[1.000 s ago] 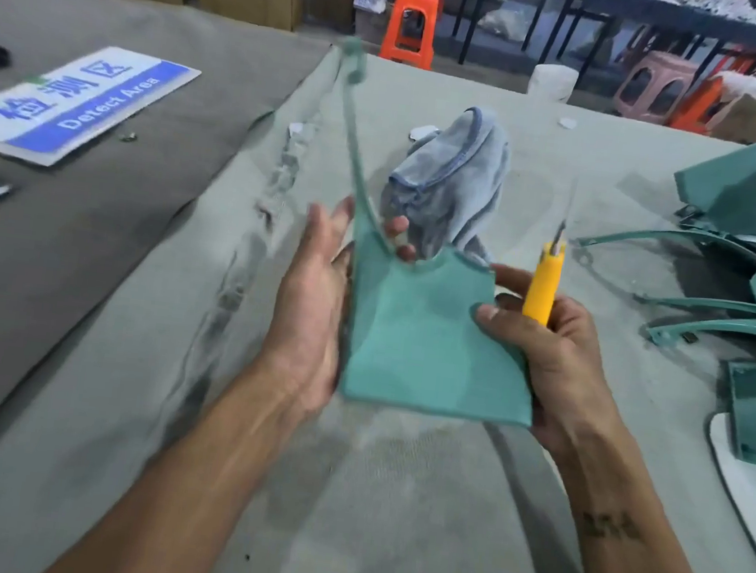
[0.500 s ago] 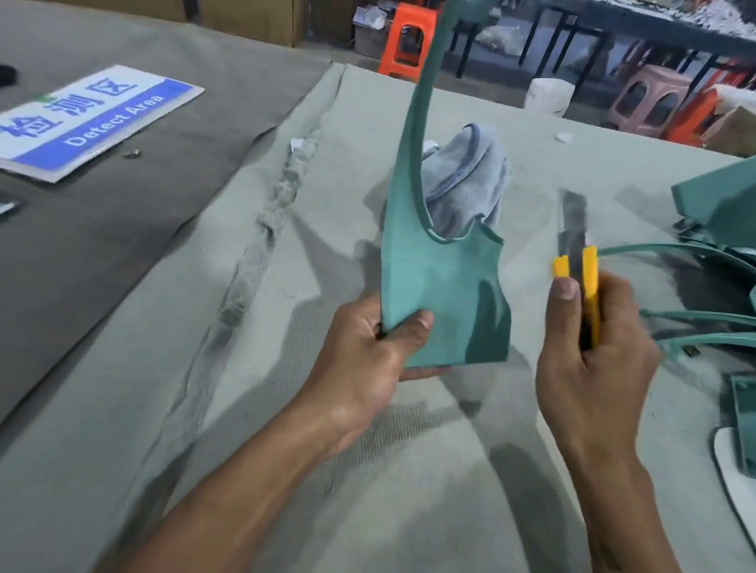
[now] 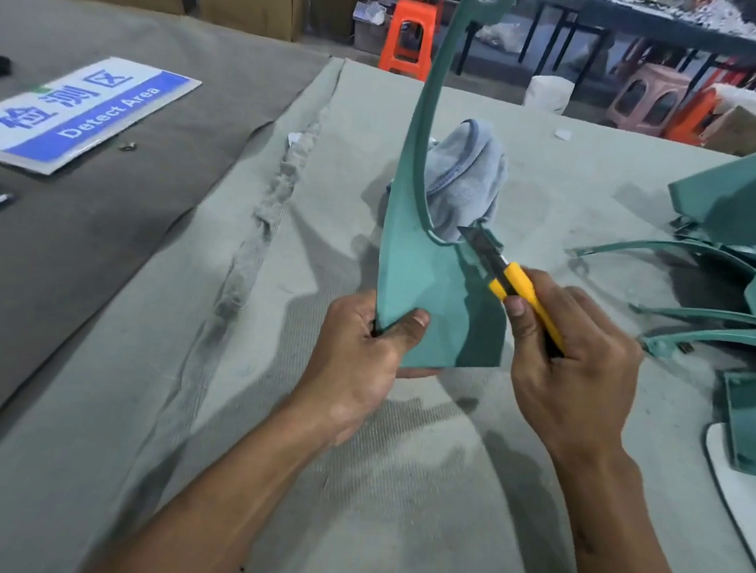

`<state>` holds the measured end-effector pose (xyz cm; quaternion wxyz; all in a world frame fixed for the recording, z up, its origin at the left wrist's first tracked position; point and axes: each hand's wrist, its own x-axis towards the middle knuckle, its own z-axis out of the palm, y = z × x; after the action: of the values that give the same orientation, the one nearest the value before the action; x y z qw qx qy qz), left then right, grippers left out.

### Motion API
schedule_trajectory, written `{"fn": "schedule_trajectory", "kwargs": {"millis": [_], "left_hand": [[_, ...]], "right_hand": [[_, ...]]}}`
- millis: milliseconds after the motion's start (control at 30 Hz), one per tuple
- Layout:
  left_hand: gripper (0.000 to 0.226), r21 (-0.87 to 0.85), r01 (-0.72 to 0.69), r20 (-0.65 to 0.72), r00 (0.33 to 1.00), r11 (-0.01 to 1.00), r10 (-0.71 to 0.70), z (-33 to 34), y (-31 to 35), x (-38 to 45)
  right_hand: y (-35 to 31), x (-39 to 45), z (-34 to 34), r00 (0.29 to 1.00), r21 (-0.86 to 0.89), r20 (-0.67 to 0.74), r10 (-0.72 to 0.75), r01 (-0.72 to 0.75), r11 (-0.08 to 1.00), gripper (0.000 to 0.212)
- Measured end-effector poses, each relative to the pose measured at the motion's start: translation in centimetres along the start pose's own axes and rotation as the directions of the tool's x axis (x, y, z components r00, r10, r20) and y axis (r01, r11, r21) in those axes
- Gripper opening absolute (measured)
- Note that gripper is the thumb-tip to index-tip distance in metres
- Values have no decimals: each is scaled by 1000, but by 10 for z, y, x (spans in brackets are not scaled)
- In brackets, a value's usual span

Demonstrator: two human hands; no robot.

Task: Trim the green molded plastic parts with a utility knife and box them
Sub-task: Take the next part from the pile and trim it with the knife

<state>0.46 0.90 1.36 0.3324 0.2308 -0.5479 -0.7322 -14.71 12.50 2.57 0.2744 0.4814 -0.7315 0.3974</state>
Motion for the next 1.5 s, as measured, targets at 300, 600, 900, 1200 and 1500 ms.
{"fn": "schedule_trajectory", "kwargs": {"millis": [300,600,900,1200,1500], "left_hand": [[21,109,-72,20,997,991,70,3,-4,-2],[21,306,-212,-73,967,928,245,6,-2,-4],[26,459,-223,-172,927,860,332,4,1,-4],[30,467,-242,-139,930,850,341,8,2,-11],[27,449,-252,-154,923,857,352,11,1,-10]], "right_hand": [[-14,-1,6,997,139,-35,71,-66,988,26],[-61,-15,24,957,396,185,223,-280,874,39],[-43,-10,19,993,117,-103,55,-43,992,37],[-20,-2,18,910,357,-31,414,-377,855,39],[-44,-2,20,798,699,365,480,-575,425,43]]}}
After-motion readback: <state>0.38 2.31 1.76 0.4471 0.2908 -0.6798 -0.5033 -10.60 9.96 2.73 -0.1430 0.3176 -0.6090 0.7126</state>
